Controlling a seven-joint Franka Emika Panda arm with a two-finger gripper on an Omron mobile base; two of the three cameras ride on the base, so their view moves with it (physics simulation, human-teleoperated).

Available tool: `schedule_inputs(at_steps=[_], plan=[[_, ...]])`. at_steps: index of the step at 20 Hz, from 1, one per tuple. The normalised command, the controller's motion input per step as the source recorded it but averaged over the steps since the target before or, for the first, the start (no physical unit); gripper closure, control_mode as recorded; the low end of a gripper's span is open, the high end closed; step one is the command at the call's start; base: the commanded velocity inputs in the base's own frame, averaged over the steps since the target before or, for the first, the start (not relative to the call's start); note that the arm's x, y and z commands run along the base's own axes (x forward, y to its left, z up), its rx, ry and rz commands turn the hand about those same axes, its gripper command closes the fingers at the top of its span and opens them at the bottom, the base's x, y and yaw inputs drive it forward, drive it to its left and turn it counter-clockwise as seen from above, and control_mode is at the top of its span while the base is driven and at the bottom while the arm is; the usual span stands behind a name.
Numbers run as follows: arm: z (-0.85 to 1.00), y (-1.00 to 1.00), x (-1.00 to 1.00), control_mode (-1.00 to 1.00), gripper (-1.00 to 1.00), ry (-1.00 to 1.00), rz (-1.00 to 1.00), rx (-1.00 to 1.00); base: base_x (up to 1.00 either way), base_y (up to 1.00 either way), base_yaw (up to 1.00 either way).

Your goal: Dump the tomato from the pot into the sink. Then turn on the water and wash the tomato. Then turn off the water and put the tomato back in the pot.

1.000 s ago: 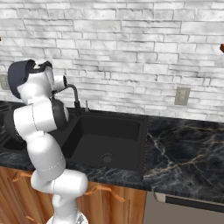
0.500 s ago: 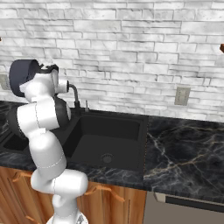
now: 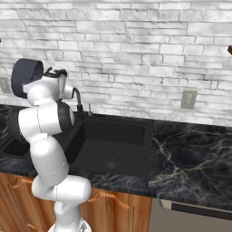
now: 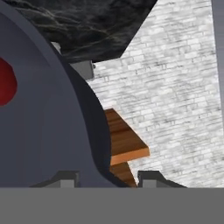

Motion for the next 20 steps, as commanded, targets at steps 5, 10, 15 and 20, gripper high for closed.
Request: schedule_inputs(at_steps=[5, 10, 15, 20], plan=[[0.14, -0.24, 0.05, -1.0, 1.0, 0.08, 0.0, 0.09, 0.0, 0.0, 0.0], [0.23, -0.24, 0.0, -1.0, 1.0, 0.07, 0.0, 0.09, 0.0, 0.0, 0.0], [0.21, -0.25, 0.0, -1.0, 1.0, 0.08, 0.0, 0.08, 0.0, 0.0, 0.0], [0.2, -0.29, -0.07, -1.0, 1.0, 0.07, 0.0, 0.06, 0.0, 0.0, 0.0]])
